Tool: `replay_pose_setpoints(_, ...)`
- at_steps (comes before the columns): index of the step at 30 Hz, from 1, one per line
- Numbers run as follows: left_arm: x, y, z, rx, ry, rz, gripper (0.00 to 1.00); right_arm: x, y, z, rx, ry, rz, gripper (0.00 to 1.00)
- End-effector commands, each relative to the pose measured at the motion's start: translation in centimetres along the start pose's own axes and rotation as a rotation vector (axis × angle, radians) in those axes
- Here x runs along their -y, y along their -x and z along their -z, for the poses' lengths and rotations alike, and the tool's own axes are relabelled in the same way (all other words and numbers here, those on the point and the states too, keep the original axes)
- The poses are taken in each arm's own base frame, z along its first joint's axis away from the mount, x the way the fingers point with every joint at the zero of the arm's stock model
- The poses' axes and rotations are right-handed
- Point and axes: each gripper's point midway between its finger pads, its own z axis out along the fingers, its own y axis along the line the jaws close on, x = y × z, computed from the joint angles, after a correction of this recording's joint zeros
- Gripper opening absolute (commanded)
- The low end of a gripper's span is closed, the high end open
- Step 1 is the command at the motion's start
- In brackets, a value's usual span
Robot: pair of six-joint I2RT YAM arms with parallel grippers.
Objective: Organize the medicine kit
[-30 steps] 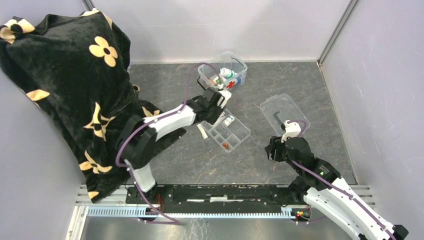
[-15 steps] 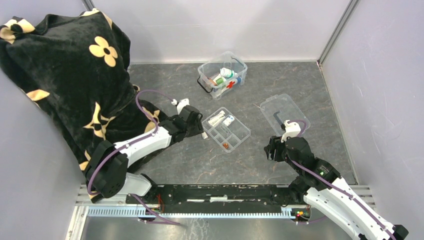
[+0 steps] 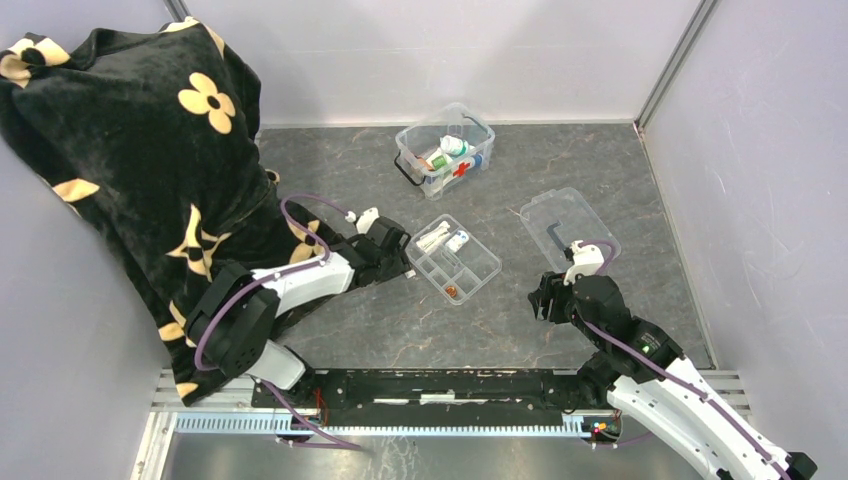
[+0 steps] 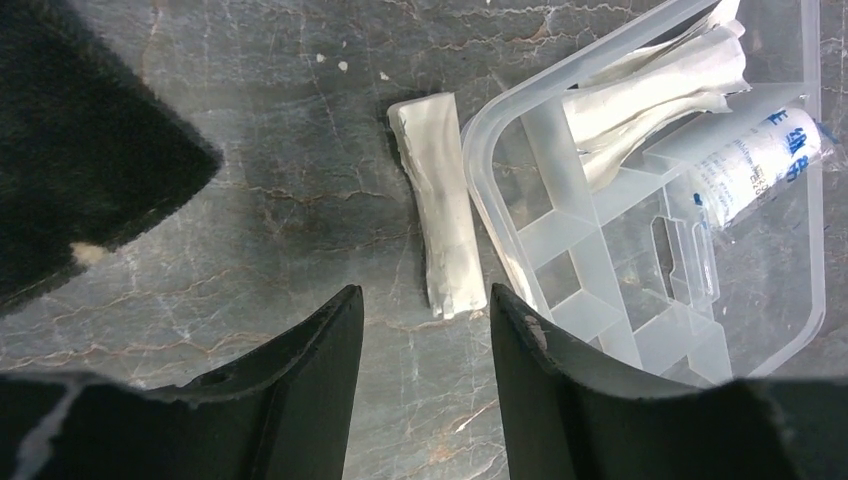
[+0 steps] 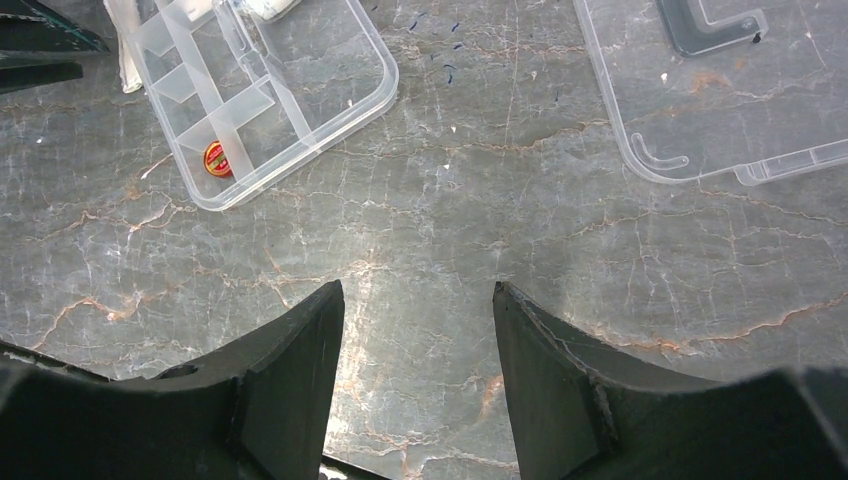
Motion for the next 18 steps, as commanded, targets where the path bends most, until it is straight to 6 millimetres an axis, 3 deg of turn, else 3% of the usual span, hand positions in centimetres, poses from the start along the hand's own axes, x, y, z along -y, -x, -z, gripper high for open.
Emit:
replay_pose_setpoints(1, 1.8, 1.0, -0.7, 0.027, -0.047, 0.055, 0.55, 0.0, 0.8, 0.3, 0.031, -0.004, -0.018, 0.63)
replay_pose_setpoints(18, 1.0, 1.0, -2.9, 0.016, 0.060, -0.022, 0.51, 0.3, 0.7, 0.4, 0.037, -0.016, -0.021, 0.63)
